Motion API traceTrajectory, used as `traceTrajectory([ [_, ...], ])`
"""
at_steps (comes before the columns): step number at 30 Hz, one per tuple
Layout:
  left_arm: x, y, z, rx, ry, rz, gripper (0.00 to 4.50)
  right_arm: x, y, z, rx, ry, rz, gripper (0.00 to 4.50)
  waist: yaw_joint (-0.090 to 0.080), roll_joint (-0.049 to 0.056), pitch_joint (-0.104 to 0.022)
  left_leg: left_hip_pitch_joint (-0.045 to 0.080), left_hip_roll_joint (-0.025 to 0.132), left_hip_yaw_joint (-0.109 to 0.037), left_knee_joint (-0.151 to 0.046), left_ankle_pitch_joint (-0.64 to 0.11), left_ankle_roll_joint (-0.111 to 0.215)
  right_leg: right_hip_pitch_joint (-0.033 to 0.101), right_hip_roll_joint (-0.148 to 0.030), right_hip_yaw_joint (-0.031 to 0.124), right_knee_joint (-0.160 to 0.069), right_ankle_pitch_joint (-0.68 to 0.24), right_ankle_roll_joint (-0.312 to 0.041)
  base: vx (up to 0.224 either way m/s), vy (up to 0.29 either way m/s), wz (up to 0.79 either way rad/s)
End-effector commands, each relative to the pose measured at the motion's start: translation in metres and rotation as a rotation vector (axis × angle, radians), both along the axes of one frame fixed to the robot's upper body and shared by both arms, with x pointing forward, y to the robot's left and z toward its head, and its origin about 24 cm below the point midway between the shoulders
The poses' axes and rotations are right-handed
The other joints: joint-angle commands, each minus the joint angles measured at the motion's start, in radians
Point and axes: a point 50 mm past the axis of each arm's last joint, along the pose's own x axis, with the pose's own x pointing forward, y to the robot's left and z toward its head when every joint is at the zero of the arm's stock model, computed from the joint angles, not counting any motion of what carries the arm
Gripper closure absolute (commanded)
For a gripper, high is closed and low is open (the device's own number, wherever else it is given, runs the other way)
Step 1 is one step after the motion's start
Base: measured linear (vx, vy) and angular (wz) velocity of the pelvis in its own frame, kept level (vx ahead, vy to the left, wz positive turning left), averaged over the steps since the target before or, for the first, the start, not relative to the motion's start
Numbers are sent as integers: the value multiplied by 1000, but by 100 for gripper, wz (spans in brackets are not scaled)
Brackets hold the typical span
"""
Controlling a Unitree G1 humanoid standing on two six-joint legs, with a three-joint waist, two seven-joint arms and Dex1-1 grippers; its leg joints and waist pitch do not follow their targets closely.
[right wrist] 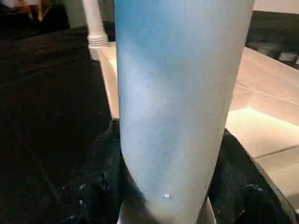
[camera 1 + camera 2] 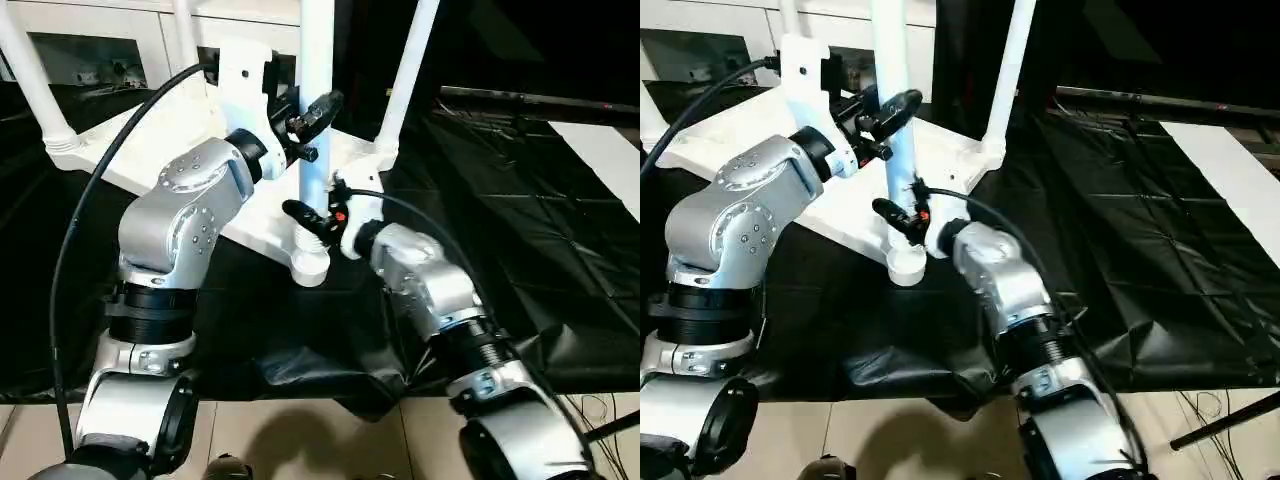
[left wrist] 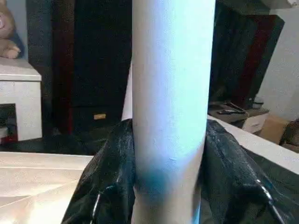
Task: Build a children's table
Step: Pick table leg
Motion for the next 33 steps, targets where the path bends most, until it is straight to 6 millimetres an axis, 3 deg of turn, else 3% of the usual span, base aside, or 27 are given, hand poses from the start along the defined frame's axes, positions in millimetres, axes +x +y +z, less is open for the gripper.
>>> traceTrajectory([
  [1, -3, -4, 8, -41, 14, -99, 205, -7, -4, 12, 25, -62, 137, 261, -3, 24, -85, 21, -12, 10, -63, -276, -58, 55, -34, 29, -68, -177, -144, 0, 0, 0],
  [3, -4, -4, 9, -57, 17, -125, 205, -10, -6, 13, 21, -69, 172, 261, -1, 20, -84, 18, -12, 10, -63, -259, -41, 58, -34, 29, -68, -156, -158, 0, 0, 0],
  [6, -6, -4, 8, -79, 46, -262, 162, -20, -17, 15, 14, -78, 302, 261, 1, 12, -83, 19, -15, 13, -61, -255, -26, 59, -34, 29, -72, -180, -168, 0, 0, 0],
  [11, -15, 0, 14, -106, 66, -487, 162, -31, -29, 20, 44, -60, 455, 262, 3, 13, -83, 20, -12, 12, -62, -261, -20, 58, -35, 28, -71, -209, -177, 0, 0, 0],
  [16, -14, 7, 25, -152, 59, -496, 204, -29, -32, 23, 73, -54, 467, 262, 2, 14, -80, 22, -10, 10, -63, -285, -32, 55, -38, 27, -74, -240, -184, 0, 0, 0],
  [22, -14, 10, 25, -194, 67, -503, 262, -33, -31, 24, 88, -41, 498, 262, 4, 12, -82, 19, -10, 10, -63, -262, -30, 58, -38, 27, -71, -214, -184, 0, 0, 0],
  [32, -11, 10, 25, -179, 55, -494, 273, -34, -33, 23, 68, -46, 489, 262, 2, 12, -82, 20, -10, 11, -63, -266, -38, 56, -37, 27, -74, -237, -169, 0, 0, 0],
  [33, -12, 9, 25, -171, 54, -509, 273, -34, -33, 23, 71, -45, 488, 206, 2, 12, -82, 20, -9, 11, -63, -264, -37, 56, -38, 27, -74, -235, -169, 0, 0, 0],
])
